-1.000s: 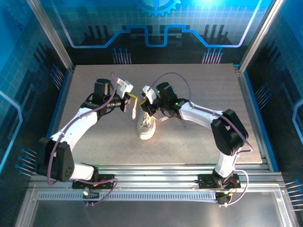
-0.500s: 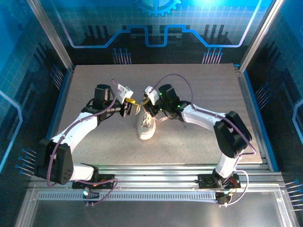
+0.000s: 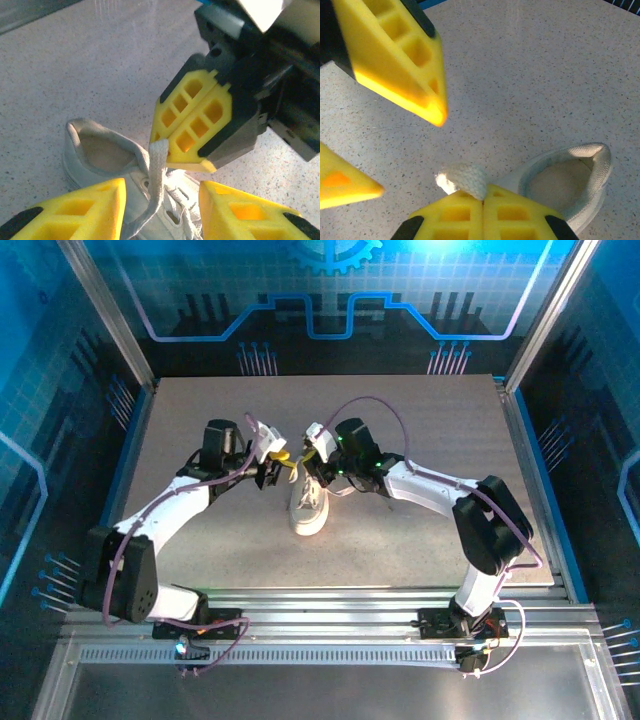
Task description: Tie the shoes
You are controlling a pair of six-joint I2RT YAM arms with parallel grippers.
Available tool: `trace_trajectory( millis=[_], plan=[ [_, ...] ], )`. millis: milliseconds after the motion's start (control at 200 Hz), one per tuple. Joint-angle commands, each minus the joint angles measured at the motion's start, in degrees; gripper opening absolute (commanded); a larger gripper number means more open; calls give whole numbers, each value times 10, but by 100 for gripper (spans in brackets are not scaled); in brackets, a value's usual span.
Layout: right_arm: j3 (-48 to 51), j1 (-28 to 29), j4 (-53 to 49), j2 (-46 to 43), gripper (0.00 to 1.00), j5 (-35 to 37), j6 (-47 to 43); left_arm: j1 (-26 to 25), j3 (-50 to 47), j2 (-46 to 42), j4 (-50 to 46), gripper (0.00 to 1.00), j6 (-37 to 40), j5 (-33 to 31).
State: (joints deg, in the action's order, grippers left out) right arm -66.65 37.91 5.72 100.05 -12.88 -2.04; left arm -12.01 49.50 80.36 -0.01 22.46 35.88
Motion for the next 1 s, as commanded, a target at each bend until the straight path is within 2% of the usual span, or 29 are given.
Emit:
trace_trajectory(
  millis=[0,185,325,370,455,470,525,600,670,730,830,996],
  plan=[
    [-6,0,-8,-22,0,-10,-10,-8,13,23,11,43,27,20],
    [-4,0,-11,-23,0,-12,-8,-18,29,51,13,42,33,20],
    [-4,-1,-16,-24,0,-13,-7,-27,44,71,13,35,38,16],
    [-4,0,-16,-24,0,-13,-6,-29,49,76,13,27,38,16],
    [-6,-1,-25,-24,0,-13,-6,-34,53,75,16,2,33,17],
    [-7,-2,-27,-25,0,-11,-6,-35,53,74,17,0,32,18],
    [-9,-4,-39,-29,12,-8,-1,-36,49,67,31,0,18,18],
    [-7,-13,-60,-42,34,-2,8,-36,38,57,52,0,0,19],
    [0,-28,-86,-56,46,0,20,-36,35,53,57,0,-14,16],
    [9,-47,-113,-67,50,-3,32,-35,34,51,58,0,-23,17],
    [29,-87,-170,-77,51,12,54,-35,27,50,72,0,-44,22],
    [24,-145,-323,-53,55,118,83,-35,24,48,85,0,-60,26]
  ],
)
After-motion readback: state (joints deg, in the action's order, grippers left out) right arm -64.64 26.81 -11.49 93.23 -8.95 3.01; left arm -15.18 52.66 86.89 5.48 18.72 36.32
